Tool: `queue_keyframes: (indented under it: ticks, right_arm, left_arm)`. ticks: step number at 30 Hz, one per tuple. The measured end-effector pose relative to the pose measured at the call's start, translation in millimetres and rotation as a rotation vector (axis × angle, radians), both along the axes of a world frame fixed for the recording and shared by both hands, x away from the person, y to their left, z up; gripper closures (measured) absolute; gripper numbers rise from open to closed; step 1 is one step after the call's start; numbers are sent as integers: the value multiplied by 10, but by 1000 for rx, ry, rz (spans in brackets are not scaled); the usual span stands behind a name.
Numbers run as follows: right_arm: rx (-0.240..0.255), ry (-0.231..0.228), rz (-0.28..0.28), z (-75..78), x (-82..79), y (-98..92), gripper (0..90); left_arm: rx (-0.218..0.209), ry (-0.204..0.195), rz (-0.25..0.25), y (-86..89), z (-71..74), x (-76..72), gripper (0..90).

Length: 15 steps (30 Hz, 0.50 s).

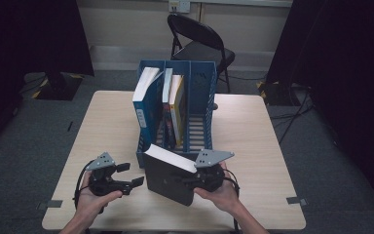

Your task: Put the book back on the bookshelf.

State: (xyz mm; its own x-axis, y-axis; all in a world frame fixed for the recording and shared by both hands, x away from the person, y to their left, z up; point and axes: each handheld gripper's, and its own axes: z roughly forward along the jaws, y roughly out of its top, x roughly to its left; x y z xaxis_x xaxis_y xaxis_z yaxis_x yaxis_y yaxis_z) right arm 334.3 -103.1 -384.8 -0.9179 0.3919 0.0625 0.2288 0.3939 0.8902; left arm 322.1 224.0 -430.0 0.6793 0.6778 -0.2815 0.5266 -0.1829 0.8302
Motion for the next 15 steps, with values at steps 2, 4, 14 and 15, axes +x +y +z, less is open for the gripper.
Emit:
queue_keyframes:
  ticks: [2, 4, 14, 15]
  right_arm:
    - [1, 5, -7, 1, 5, -41, 526]
    - [2, 6, -14, 1, 1, -72, 526]
    - [1, 0, -75, 3, -74, -296, 526]
    - [1, -1, -79, 3, -82, -321, 526]
  left_arm:
    - [18, 9, 10, 24, -22, 12, 179]
    - [12, 7, 24, 53, -45, 22, 178]
    - [21, 29, 114, 180, -100, 65, 173]
    - [16, 30, 121, 185, -111, 67, 174]
